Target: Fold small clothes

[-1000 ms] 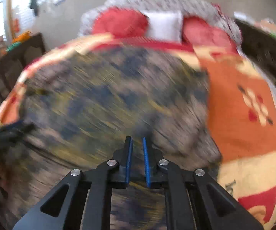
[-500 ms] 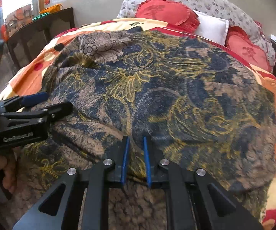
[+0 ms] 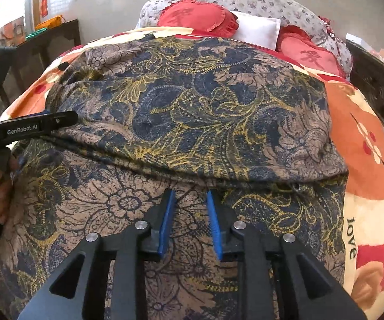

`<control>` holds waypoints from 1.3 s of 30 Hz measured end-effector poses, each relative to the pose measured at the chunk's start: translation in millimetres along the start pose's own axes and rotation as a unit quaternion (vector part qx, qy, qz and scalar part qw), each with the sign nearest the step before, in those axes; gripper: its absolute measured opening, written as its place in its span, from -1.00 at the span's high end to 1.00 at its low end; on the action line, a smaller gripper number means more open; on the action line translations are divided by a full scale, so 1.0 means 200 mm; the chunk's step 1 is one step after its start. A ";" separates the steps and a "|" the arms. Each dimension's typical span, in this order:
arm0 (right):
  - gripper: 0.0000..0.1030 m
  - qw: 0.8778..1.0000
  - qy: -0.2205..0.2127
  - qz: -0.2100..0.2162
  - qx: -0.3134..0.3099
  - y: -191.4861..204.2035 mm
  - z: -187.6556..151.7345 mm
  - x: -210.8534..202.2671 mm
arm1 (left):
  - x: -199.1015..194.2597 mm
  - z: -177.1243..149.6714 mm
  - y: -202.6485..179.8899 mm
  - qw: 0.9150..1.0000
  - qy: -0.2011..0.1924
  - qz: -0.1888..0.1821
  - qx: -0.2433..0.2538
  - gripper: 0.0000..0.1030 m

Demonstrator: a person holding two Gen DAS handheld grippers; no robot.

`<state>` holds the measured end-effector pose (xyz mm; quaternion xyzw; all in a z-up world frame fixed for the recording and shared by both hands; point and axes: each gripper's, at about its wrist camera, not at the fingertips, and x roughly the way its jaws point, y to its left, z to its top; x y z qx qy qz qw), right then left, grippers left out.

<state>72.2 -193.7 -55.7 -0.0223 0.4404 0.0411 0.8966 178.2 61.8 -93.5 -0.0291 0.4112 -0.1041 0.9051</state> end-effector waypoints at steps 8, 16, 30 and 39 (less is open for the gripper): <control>-0.07 0.999 0.012 0.035 -0.006 -0.04 -0.20 -0.13 | -0.32 0.04 0.12 0.997 0.018 -0.054 0.049 -0.60; -0.10 0.999 -0.006 0.050 0.004 -0.06 -0.23 -0.14 | -0.52 -0.30 0.44 0.992 0.087 -0.094 -0.006 -0.60; -0.11 0.997 0.010 0.068 0.016 -0.09 -0.24 -0.16 | -0.72 -0.68 0.42 0.950 0.150 -0.266 -0.065 -0.73; -0.19 0.997 0.019 0.070 -0.003 -0.13 -0.54 -0.51 | -0.94 -0.93 0.35 0.929 0.190 -0.317 -0.013 -0.71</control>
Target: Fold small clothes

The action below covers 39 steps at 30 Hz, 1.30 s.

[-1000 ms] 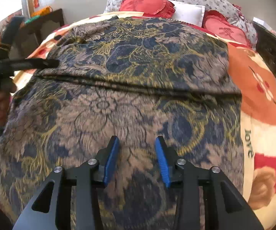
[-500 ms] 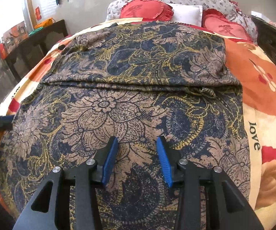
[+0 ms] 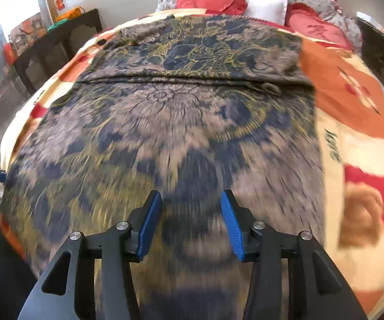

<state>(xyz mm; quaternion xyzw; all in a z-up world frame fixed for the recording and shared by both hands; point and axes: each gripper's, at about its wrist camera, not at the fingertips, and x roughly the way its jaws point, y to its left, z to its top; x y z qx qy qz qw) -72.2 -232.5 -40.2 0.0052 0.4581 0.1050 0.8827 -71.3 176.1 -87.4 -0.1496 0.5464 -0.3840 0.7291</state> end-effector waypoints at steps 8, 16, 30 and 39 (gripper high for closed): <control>-0.18 0.993 -0.058 -0.095 0.024 -0.06 -0.31 -0.38 | -0.05 -0.07 -0.01 0.999 -0.016 0.023 -0.021 -0.16; -0.19 0.981 -0.067 -0.124 0.137 -0.28 -0.59 -0.59 | -0.04 -0.15 0.09 0.996 0.002 0.067 -0.055 0.76; -0.19 0.981 -0.040 -0.005 0.187 -0.38 -0.67 -0.35 | -0.04 -0.17 0.03 0.993 -0.012 0.112 -0.040 0.79; 0.39 0.965 -0.040 0.091 0.242 -0.47 -0.78 -0.27 | -0.06 -0.16 -0.02 0.990 -0.026 0.138 -0.031 0.86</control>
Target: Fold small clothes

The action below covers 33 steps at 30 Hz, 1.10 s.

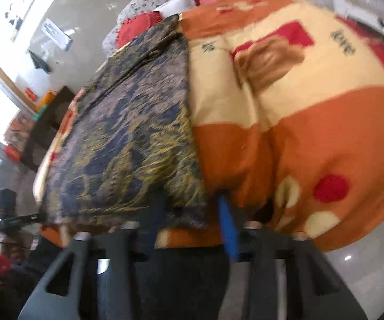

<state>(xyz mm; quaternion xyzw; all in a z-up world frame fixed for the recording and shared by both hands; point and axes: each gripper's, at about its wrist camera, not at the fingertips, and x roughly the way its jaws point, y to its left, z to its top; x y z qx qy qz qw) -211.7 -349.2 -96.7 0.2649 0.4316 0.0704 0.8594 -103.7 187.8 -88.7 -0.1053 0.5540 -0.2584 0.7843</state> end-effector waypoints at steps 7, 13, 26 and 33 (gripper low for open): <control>0.58 0.999 -0.033 -0.002 -0.035 0.09 0.02 -0.18 | -0.12 0.03 -0.08 0.999 -0.026 0.006 0.021 0.88; 0.59 0.994 -0.055 0.022 -0.091 0.25 0.10 -0.38 | -0.26 0.07 -0.09 0.998 -0.052 -0.006 0.027 0.88; 0.60 0.981 -0.051 0.074 -0.171 0.44 0.06 -0.77 | -0.65 -0.09 -0.01 0.992 -0.106 -0.072 0.022 0.89; 0.60 0.983 -0.081 0.090 -0.136 0.37 0.16 -0.86 | -0.63 0.04 -0.07 0.989 -0.119 -0.073 0.053 0.88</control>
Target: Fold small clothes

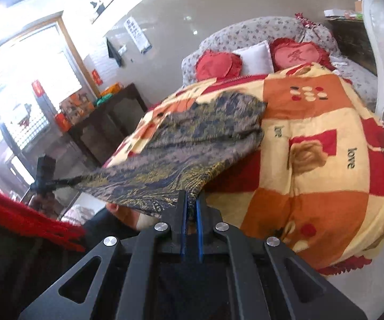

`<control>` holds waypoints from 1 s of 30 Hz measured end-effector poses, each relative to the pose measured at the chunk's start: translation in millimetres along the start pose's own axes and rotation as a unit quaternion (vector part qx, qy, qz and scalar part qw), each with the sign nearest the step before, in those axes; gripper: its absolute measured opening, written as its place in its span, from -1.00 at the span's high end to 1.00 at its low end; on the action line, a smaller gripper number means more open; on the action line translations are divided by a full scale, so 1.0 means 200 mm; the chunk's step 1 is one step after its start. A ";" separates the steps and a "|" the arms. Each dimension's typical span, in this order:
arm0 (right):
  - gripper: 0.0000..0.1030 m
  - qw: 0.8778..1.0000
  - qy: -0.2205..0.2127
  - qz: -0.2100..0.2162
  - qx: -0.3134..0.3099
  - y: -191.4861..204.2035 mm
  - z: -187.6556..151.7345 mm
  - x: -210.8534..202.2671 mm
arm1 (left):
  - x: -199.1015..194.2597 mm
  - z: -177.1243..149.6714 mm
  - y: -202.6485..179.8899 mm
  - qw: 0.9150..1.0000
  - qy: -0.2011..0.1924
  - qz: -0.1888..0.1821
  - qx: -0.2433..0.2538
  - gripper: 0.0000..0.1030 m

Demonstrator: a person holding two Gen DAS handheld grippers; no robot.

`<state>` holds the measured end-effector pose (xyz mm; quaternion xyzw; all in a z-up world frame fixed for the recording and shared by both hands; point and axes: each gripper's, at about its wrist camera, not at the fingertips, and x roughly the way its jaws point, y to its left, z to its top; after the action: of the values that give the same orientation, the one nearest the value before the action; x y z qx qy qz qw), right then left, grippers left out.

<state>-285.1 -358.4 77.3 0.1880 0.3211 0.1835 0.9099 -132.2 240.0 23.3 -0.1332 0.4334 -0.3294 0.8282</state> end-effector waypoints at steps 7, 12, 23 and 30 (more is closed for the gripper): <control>0.59 0.997 -0.024 -0.060 0.029 -0.18 0.26 0.43 | 0.36 0.37 0.13 0.997 -0.043 0.064 -0.019 0.88; 0.59 0.993 -0.040 -0.101 0.045 -0.33 0.49 0.72 | 0.61 0.68 0.28 0.993 -0.066 0.084 -0.044 0.89; 0.59 0.986 -0.028 -0.142 0.086 -0.60 0.90 1.25 | 1.00 1.25 0.47 0.989 -0.074 0.112 -0.060 0.88; 0.59 0.983 -0.014 -0.165 0.083 -0.72 1.08 1.48 | 1.28 1.50 0.57 0.985 -0.056 0.148 -0.062 0.87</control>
<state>102.2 -395.4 14.9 0.2103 0.3490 0.0006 0.9132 262.1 137.0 -19.0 -0.1368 0.4206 -0.1676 0.8811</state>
